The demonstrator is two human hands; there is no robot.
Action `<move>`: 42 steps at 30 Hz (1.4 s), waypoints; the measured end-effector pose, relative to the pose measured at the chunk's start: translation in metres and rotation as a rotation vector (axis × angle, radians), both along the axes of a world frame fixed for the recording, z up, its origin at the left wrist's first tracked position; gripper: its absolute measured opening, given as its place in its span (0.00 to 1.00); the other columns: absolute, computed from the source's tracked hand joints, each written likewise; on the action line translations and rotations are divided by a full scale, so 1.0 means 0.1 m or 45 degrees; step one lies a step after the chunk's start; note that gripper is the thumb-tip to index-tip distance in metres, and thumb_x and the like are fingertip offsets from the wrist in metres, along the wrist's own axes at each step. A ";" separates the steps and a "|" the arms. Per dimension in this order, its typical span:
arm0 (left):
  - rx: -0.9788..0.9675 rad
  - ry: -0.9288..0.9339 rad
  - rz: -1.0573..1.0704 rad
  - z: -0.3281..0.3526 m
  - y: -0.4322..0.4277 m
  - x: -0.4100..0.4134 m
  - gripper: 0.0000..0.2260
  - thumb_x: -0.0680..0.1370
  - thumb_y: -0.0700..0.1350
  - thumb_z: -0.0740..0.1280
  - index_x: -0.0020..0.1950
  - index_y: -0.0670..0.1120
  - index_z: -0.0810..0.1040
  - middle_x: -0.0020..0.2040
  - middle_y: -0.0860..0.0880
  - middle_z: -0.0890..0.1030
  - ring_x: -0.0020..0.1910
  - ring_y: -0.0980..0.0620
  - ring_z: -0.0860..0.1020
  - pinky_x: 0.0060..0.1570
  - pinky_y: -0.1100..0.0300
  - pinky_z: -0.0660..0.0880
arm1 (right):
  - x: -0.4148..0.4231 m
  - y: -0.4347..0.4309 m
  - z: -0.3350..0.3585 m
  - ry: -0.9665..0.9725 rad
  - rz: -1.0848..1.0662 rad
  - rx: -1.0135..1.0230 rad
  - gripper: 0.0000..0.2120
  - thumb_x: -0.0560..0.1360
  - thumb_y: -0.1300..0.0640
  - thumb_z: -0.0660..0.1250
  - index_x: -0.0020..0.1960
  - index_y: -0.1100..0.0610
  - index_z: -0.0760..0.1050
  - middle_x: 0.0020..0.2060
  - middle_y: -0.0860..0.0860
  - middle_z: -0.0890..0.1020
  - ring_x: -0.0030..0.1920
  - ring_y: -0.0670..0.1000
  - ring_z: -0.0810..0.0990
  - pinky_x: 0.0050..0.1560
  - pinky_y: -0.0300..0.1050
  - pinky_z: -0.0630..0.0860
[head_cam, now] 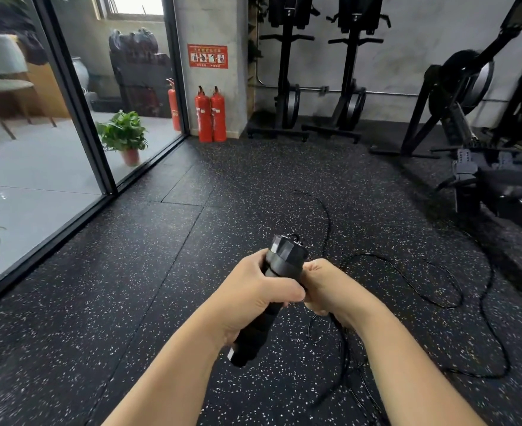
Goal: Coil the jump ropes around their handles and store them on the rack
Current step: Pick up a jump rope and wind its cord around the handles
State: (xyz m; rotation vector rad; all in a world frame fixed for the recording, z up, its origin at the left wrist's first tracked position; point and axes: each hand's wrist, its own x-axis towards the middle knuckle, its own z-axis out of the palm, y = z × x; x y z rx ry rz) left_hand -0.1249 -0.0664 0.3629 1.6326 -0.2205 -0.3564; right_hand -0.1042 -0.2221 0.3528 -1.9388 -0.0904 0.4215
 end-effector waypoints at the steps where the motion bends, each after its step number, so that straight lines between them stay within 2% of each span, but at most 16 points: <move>1: 0.020 0.008 0.026 0.01 0.01 0.00 0.26 0.60 0.42 0.73 0.57 0.39 0.76 0.37 0.46 0.77 0.34 0.49 0.72 0.38 0.56 0.69 | 0.00 -0.01 0.00 -0.002 -0.002 0.013 0.21 0.83 0.54 0.57 0.32 0.59 0.71 0.20 0.49 0.63 0.20 0.46 0.56 0.23 0.39 0.53; 4: 0.077 0.004 0.119 0.04 0.03 0.01 0.18 0.60 0.42 0.73 0.49 0.44 0.76 0.33 0.51 0.76 0.29 0.55 0.71 0.30 0.65 0.68 | -0.01 -0.05 -0.01 -0.011 -0.012 0.046 0.22 0.81 0.50 0.60 0.31 0.57 0.70 0.23 0.52 0.64 0.21 0.47 0.56 0.23 0.39 0.52; 7: 0.125 -0.008 0.198 0.04 0.05 0.02 0.15 0.61 0.42 0.74 0.44 0.46 0.74 0.28 0.55 0.74 0.26 0.57 0.70 0.26 0.66 0.66 | -0.04 -0.02 -0.02 -0.019 -0.002 -0.058 0.21 0.81 0.48 0.61 0.33 0.58 0.73 0.22 0.52 0.66 0.20 0.46 0.58 0.23 0.38 0.55; 11: 0.380 -0.101 0.337 0.00 0.15 0.11 0.14 0.65 0.37 0.75 0.40 0.46 0.71 0.29 0.53 0.73 0.24 0.58 0.69 0.25 0.66 0.65 | -0.03 -0.06 0.04 -0.219 -0.123 -0.422 0.23 0.79 0.45 0.63 0.30 0.56 0.77 0.19 0.46 0.69 0.19 0.44 0.62 0.26 0.41 0.60; 14: 0.602 -0.127 0.409 -0.05 0.27 0.16 0.14 0.64 0.40 0.75 0.40 0.46 0.71 0.30 0.54 0.74 0.27 0.56 0.71 0.30 0.64 0.67 | -0.06 -0.12 0.17 -0.417 -0.185 -0.622 0.24 0.78 0.44 0.63 0.28 0.57 0.76 0.15 0.44 0.68 0.19 0.43 0.64 0.29 0.42 0.63; 17: 0.899 -0.165 0.434 -0.10 0.33 0.18 0.14 0.64 0.45 0.75 0.43 0.48 0.72 0.36 0.53 0.79 0.34 0.51 0.78 0.37 0.58 0.74 | -0.12 -0.05 0.27 -0.609 -0.170 -0.801 0.25 0.78 0.42 0.61 0.31 0.59 0.76 0.19 0.46 0.72 0.26 0.49 0.73 0.33 0.44 0.69; 19: 1.042 -0.197 0.452 -0.09 0.34 0.18 0.14 0.64 0.47 0.74 0.44 0.48 0.72 0.39 0.52 0.80 0.37 0.51 0.79 0.37 0.57 0.74 | -0.16 0.02 0.30 -0.701 -0.131 -0.844 0.26 0.78 0.41 0.60 0.33 0.60 0.76 0.23 0.49 0.75 0.30 0.53 0.76 0.36 0.45 0.72; 23: 1.205 -0.242 0.476 -0.09 0.35 0.19 0.13 0.68 0.50 0.72 0.44 0.48 0.70 0.38 0.54 0.76 0.37 0.53 0.75 0.33 0.60 0.66 | -0.21 0.12 0.37 -0.778 -0.041 -0.906 0.25 0.79 0.41 0.59 0.34 0.60 0.75 0.27 0.52 0.78 0.32 0.53 0.76 0.37 0.46 0.73; 26: 1.252 -0.262 0.500 -0.09 0.35 0.17 0.14 0.72 0.55 0.69 0.42 0.49 0.69 0.37 0.55 0.74 0.39 0.50 0.75 0.35 0.59 0.66 | -0.27 0.21 0.41 -0.781 0.065 -0.969 0.24 0.79 0.41 0.59 0.33 0.58 0.71 0.27 0.50 0.76 0.31 0.51 0.74 0.39 0.46 0.75; 29: 1.368 -0.280 0.500 -0.12 0.34 0.17 0.14 0.74 0.56 0.68 0.42 0.49 0.67 0.38 0.54 0.73 0.39 0.48 0.75 0.37 0.58 0.67 | -0.31 0.32 0.45 -0.821 0.157 -1.060 0.24 0.79 0.42 0.58 0.30 0.55 0.64 0.27 0.47 0.71 0.32 0.50 0.71 0.36 0.46 0.69; 33: 1.629 -0.532 0.372 -0.19 0.21 0.13 0.10 0.74 0.51 0.66 0.47 0.49 0.67 0.44 0.52 0.76 0.44 0.46 0.79 0.38 0.57 0.68 | -0.32 0.40 0.48 -0.979 0.186 -1.172 0.24 0.80 0.41 0.53 0.29 0.53 0.59 0.28 0.47 0.68 0.35 0.52 0.71 0.34 0.45 0.63; 35: 1.683 -0.682 0.194 -0.23 0.15 0.10 0.09 0.74 0.51 0.66 0.51 0.50 0.70 0.48 0.52 0.77 0.47 0.47 0.79 0.40 0.58 0.67 | -0.28 0.38 0.46 -1.048 0.158 -1.209 0.26 0.81 0.40 0.51 0.29 0.53 0.58 0.27 0.47 0.66 0.35 0.53 0.70 0.30 0.44 0.59; 37: 1.711 -0.847 -0.044 -0.26 0.10 0.08 0.14 0.74 0.50 0.67 0.58 0.51 0.71 0.51 0.53 0.77 0.50 0.47 0.79 0.41 0.57 0.67 | -0.22 0.31 0.42 -1.100 0.119 -1.191 0.28 0.80 0.38 0.52 0.27 0.54 0.58 0.25 0.47 0.65 0.33 0.53 0.68 0.29 0.43 0.55; 39: 1.678 -1.017 -0.207 -0.28 0.07 0.05 0.15 0.74 0.50 0.66 0.59 0.51 0.71 0.51 0.53 0.77 0.51 0.48 0.78 0.43 0.57 0.67 | -0.15 0.23 0.34 -1.125 0.063 -1.093 0.30 0.80 0.37 0.53 0.25 0.55 0.59 0.23 0.48 0.65 0.31 0.52 0.67 0.29 0.43 0.56; 42: 1.492 -1.245 -0.284 -0.28 0.04 0.01 0.09 0.74 0.53 0.65 0.51 0.52 0.70 0.48 0.54 0.76 0.49 0.50 0.77 0.46 0.56 0.69 | -0.01 0.10 0.18 -0.961 -0.007 -0.861 0.31 0.78 0.38 0.57 0.24 0.57 0.63 0.22 0.50 0.69 0.28 0.50 0.67 0.32 0.47 0.67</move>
